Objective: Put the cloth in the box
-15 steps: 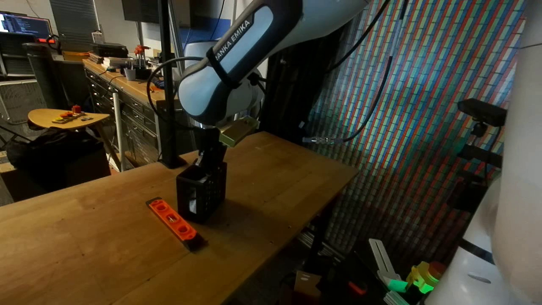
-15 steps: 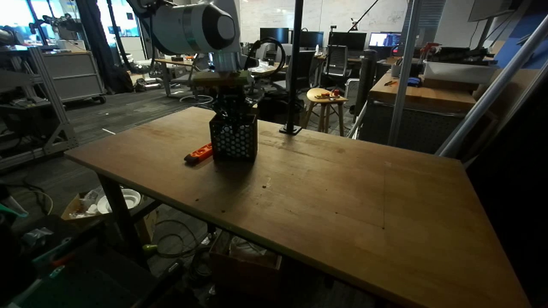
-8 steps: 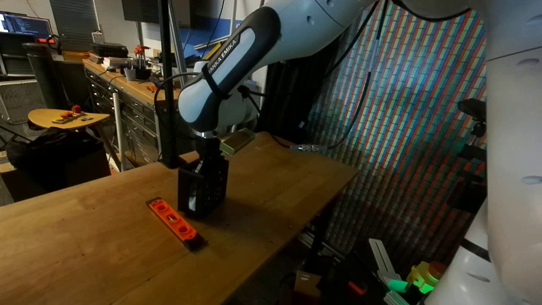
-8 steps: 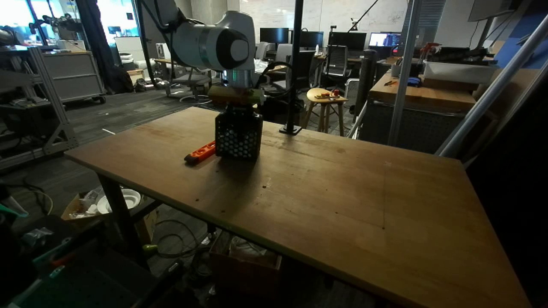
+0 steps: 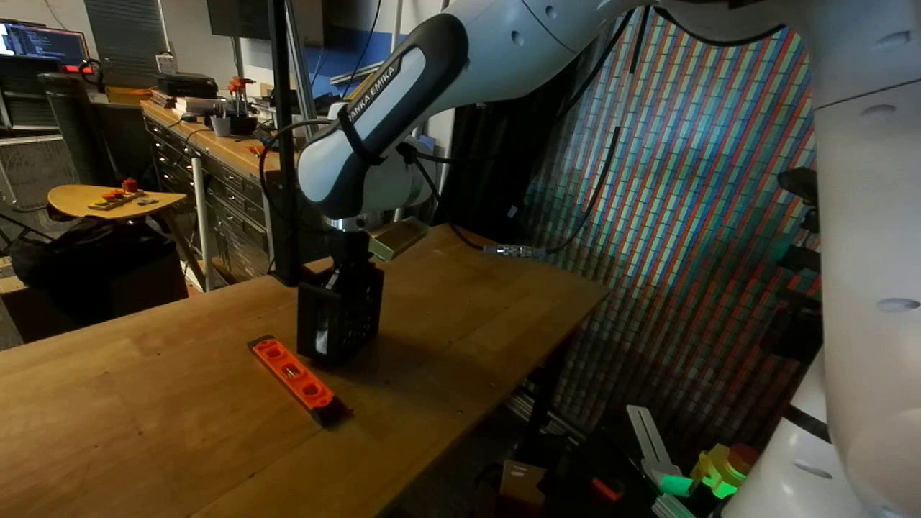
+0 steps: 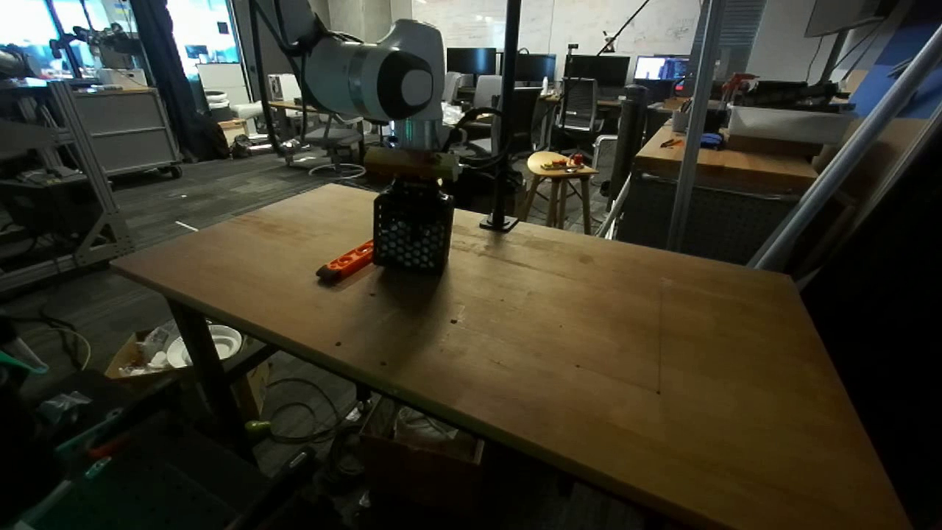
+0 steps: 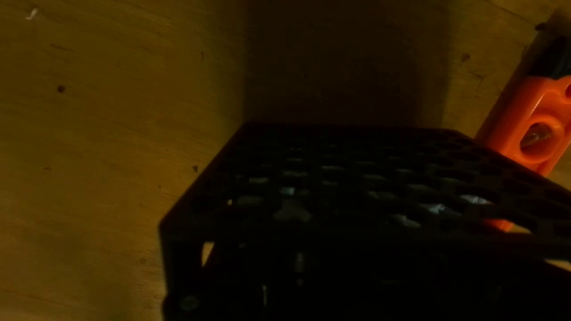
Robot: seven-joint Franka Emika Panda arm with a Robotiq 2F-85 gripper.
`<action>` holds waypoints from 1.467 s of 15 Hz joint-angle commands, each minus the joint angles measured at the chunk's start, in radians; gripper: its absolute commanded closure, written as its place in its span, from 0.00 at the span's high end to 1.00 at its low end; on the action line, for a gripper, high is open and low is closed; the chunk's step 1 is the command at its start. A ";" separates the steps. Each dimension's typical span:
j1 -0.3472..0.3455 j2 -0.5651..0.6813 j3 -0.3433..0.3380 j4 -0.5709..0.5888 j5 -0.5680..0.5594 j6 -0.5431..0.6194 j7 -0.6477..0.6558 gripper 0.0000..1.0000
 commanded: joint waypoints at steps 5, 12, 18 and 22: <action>0.047 -0.062 -0.015 -0.045 -0.059 -0.029 0.063 0.02; 0.066 -0.218 -0.019 -0.125 -0.104 -0.013 0.101 0.02; 0.080 -0.380 -0.035 -0.197 -0.200 -0.031 0.185 0.28; 0.072 -0.350 -0.030 -0.172 -0.175 -0.031 0.157 0.27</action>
